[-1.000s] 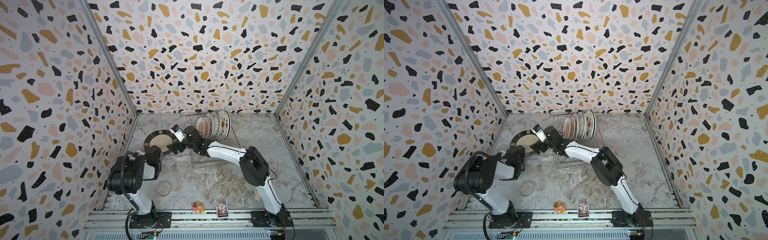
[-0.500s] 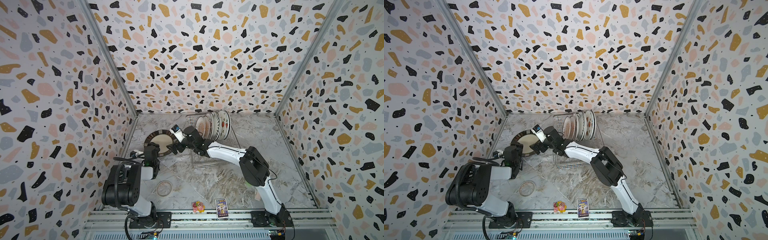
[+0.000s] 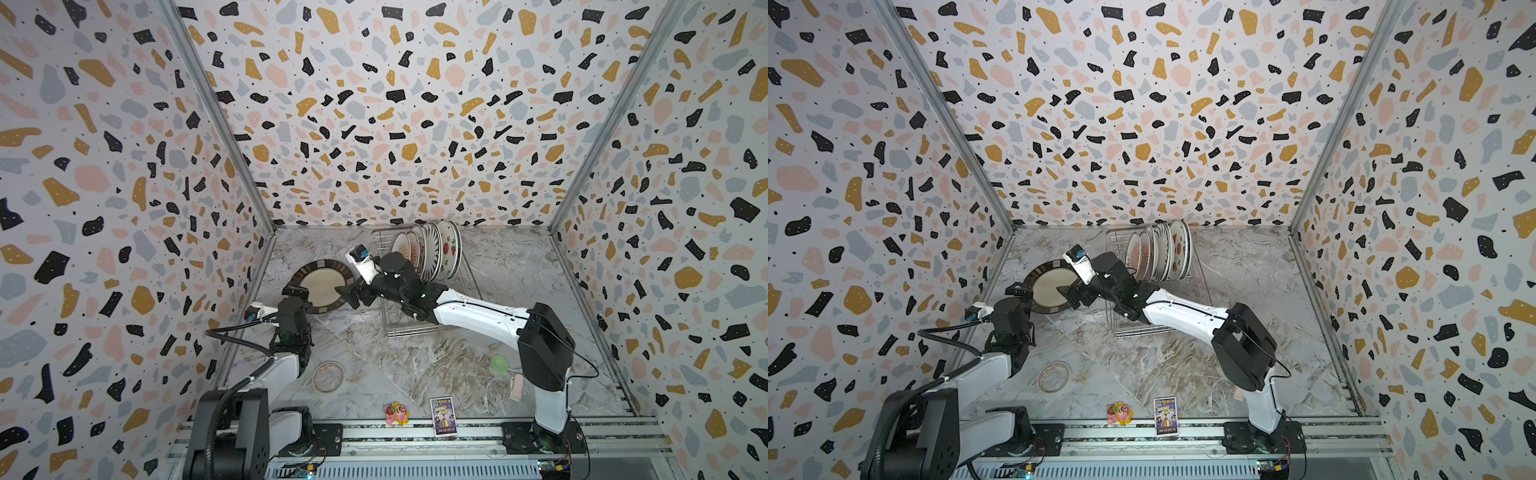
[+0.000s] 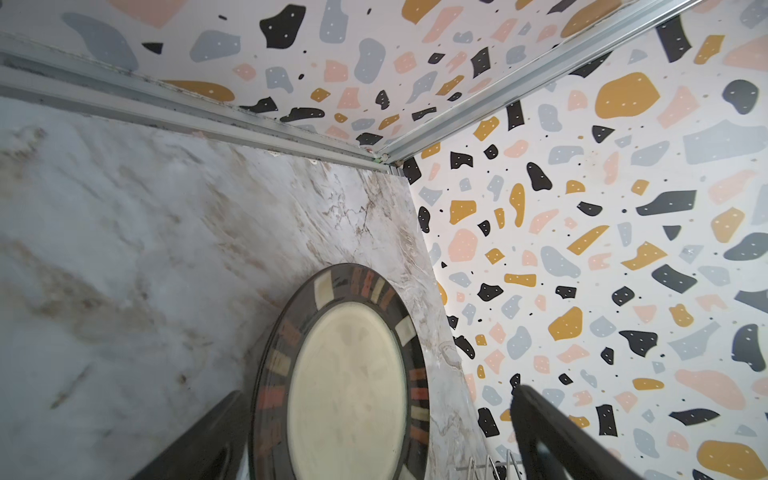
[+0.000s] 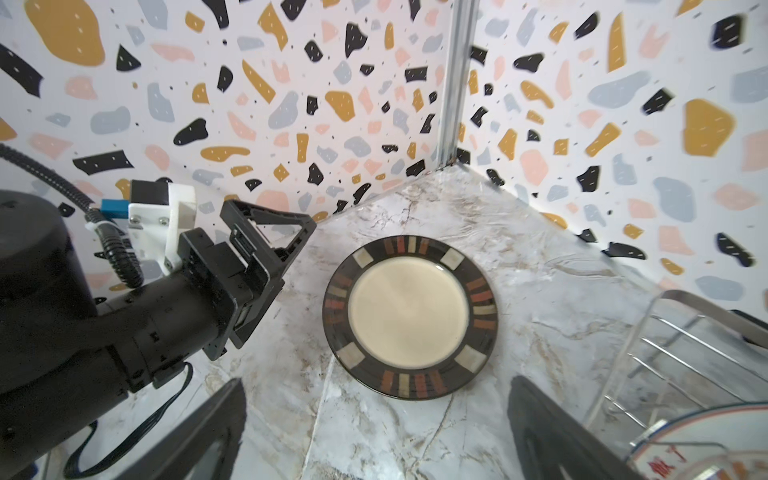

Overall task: Unload the plates from the dish rack
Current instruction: 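Open the left gripper off the dark-rimmed plate while the right reaches toward the rack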

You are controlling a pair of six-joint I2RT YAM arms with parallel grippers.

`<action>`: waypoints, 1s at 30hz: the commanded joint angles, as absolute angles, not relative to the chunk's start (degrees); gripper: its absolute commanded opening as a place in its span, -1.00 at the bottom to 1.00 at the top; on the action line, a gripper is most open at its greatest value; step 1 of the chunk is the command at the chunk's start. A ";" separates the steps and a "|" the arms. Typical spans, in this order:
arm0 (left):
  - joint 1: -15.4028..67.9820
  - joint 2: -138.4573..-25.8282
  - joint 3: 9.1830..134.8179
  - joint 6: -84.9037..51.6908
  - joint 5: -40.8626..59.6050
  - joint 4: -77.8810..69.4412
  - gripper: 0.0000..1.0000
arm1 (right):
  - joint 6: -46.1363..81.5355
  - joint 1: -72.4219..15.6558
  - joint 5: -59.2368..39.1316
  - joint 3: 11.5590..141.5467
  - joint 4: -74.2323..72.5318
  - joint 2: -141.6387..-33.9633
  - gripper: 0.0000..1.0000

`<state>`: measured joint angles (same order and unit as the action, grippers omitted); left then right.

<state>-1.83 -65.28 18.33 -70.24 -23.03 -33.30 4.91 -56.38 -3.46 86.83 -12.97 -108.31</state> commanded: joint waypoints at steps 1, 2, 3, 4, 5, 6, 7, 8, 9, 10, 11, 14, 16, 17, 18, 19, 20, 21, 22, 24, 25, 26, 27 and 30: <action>-2.11 -59.91 17.17 -66.69 -21.98 -31.48 1.00 | 7.75 -56.28 5.39 82.53 -17.30 -101.64 0.97; -1.98 -58.63 16.82 -65.51 -20.17 -32.20 1.00 | 9.05 -56.20 7.35 80.80 -17.42 -99.67 0.98; -1.77 -57.72 16.51 -64.74 -18.58 -33.09 1.00 | 10.27 -56.02 8.27 79.99 -16.86 -98.56 0.97; -1.47 -56.83 16.20 -64.16 -16.77 -34.00 1.00 | 12.59 -55.77 9.26 79.25 -14.71 -96.74 0.97; -1.09 -56.09 15.91 -63.42 -14.89 -34.87 0.99 | 13.40 -55.46 9.41 78.83 -13.08 -95.45 0.98; -0.63 -55.68 15.83 -62.34 -13.15 -35.99 1.00 | 13.58 -55.06 9.53 77.99 -11.97 -93.82 0.98; 0.08 -55.28 15.82 -61.17 -11.44 -37.14 0.99 | 13.34 -54.75 9.90 77.19 -11.48 -92.46 0.98; 1.17 -54.95 15.98 -60.15 -10.40 -37.84 1.00 | 12.74 -54.32 10.42 75.76 -11.76 -90.78 0.98; 2.42 -54.70 16.29 -59.11 -9.91 -38.49 0.99 | 11.78 -53.84 10.85 73.88 -12.98 -89.14 0.98; 4.02 -54.59 16.77 -57.93 -9.76 -38.75 1.00 | 10.74 -53.43 11.05 71.84 -14.77 -87.57 0.98; 6.01 -54.44 17.68 -56.55 -10.00 -38.19 1.00 | 9.57 -52.98 11.76 69.01 -17.99 -85.67 0.97; 12.07 -54.01 20.67 -51.85 -11.81 -35.26 1.00 | 11.13 -49.78 10.56 60.48 -25.78 -79.83 0.97; 16.08 -53.36 21.44 -47.72 -13.17 -35.05 0.99 | 11.15 -46.54 6.45 60.29 -22.63 -77.63 0.98; 17.48 -53.07 21.40 -46.29 -12.98 -35.78 1.00 | 11.21 -45.35 6.29 60.24 -21.45 -77.08 0.97; 18.77 -52.71 21.08 -45.06 -12.41 -37.00 1.00 | 11.26 -44.06 5.78 60.27 -20.43 -76.67 0.98; 19.92 -52.52 20.72 -44.12 -11.65 -38.31 1.00 | 11.98 -42.31 5.07 60.84 -18.46 -76.55 0.98; 20.88 -52.28 20.34 -43.23 -10.76 -39.82 1.00 | 12.56 -41.22 4.62 61.61 -16.67 -76.90 0.97; 22.02 -52.18 19.90 -41.56 -8.93 -41.83 1.00 | 12.94 -40.33 4.29 62.36 -15.02 -77.31 0.98; 23.29 -52.13 19.65 -40.08 -6.99 -43.32 0.99 | 13.01 -39.51 3.77 63.19 -13.43 -77.96 0.98; 25.39 -52.36 20.15 -38.88 -3.84 -44.26 0.99 | 12.93 -38.69 2.99 64.41 -11.57 -79.18 0.97; 26.66 -52.62 20.57 -37.66 -1.75 -44.70 0.99 | 12.84 -38.28 2.13 65.06 -10.93 -80.02 0.98; 28.02 -52.85 21.10 -36.24 0.17 -44.87 0.99 | 12.81 -38.15 1.72 65.42 -10.81 -80.65 0.98; 29.20 -53.07 21.62 -34.99 1.51 -44.76 0.99 | 12.67 -38.06 1.25 65.88 -10.73 -81.37 0.98; 31.73 -53.09 21.59 -33.33 3.53 -46.29 0.99 | 12.28 -38.07 0.70 69.05 -8.57 -84.19 0.86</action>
<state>30.04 -53.19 19.77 -38.11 -1.23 -41.23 12.16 -38.09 2.55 65.23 -12.08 -82.87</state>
